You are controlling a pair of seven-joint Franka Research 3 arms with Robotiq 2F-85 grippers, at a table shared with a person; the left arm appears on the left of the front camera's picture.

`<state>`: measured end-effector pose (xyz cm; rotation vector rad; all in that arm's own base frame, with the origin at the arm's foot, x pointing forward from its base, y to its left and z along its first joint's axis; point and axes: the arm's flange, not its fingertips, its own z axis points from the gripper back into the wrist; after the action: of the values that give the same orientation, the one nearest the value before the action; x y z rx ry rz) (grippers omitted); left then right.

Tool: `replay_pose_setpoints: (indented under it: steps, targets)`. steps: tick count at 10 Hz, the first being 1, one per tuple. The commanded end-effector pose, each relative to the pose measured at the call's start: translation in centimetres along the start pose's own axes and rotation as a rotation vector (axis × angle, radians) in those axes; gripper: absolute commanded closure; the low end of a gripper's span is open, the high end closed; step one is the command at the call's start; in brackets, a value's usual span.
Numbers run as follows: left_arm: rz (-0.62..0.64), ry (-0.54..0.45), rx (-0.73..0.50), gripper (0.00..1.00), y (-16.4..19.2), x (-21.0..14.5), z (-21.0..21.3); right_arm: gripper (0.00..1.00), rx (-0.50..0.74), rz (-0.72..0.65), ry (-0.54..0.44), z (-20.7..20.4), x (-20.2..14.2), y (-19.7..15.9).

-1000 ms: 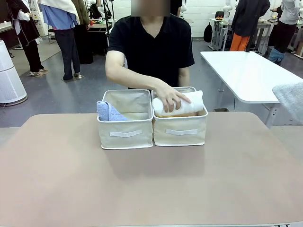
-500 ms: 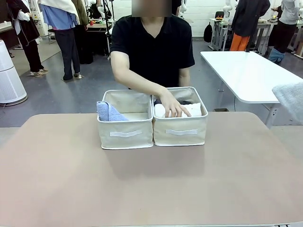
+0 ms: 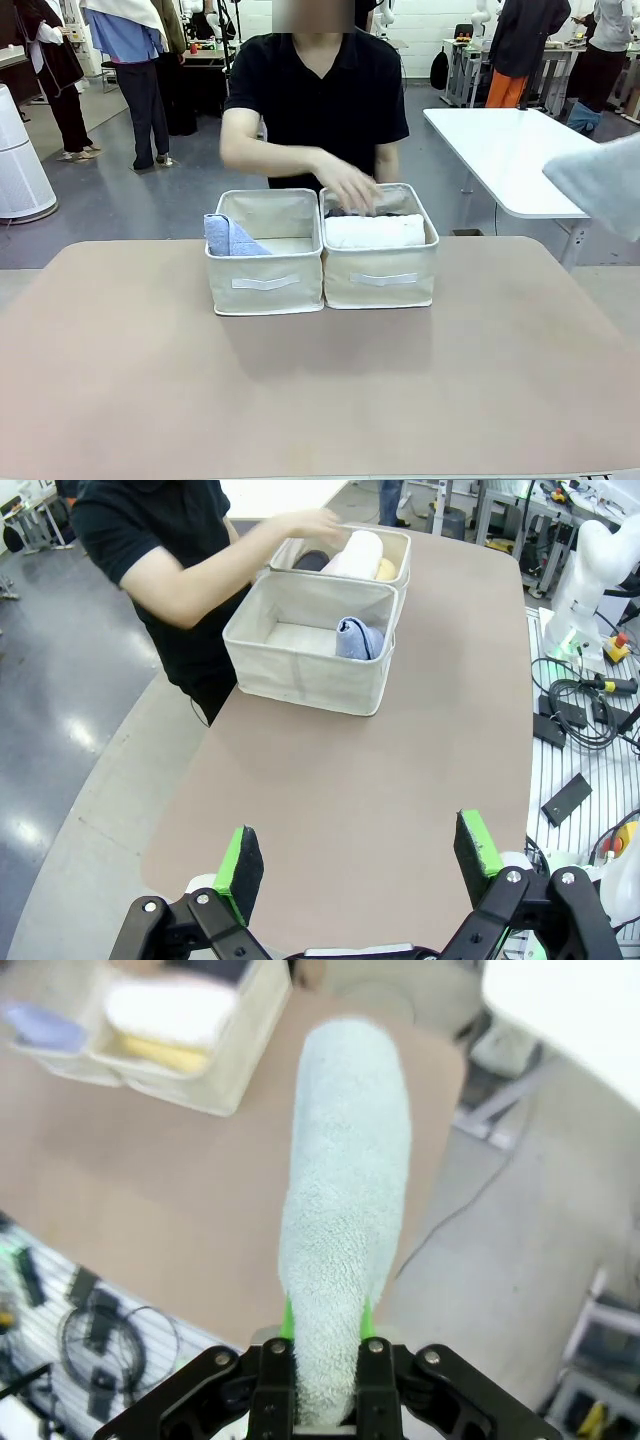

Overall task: Sort the towels based on their folding style.
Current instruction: Pick up another triangle-folded towel from the table and place it in the left Fabric basket.

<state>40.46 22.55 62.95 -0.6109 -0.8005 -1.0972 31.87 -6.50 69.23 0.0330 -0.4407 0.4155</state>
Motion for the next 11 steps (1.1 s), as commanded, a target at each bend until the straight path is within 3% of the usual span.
replay_pose_setpoints:
  steps: [1, 4, 5, 6, 7, 11]
  targets:
    - [-0.002, -0.003, -0.002, 0.00, -0.2, 0.1, 0.2, 0.79, 0.005, 0.161, -0.058, 4.0, 1.1, 4.5]
    - [-0.002, -0.003, -0.002, 0.00, -0.2, 0.1, 0.2, 0.79, -0.058, 0.259, 0.011, 2.7, 3.9, 10.8]
    - [-0.002, -0.003, -0.002, 0.00, -0.2, 0.1, 0.2, 0.79, -0.037, 0.268, 0.035, 1.7, 4.3, 11.3]
    - [-0.002, -0.003, -0.002, 0.00, -0.2, 0.1, 0.2, 0.79, -0.068, 0.154, 0.032, 1.0, 3.9, 10.3]
    - [-0.002, -0.003, -0.002, 0.00, -0.2, 0.1, 0.2, 0.79, -0.028, 0.287, 0.002, 3.1, 3.7, 12.1]
    - [-0.002, -0.003, -0.002, 0.00, -0.2, 0.1, 0.2, 0.79, -0.028, 0.287, 0.002, 3.1, 3.7, 12.1]
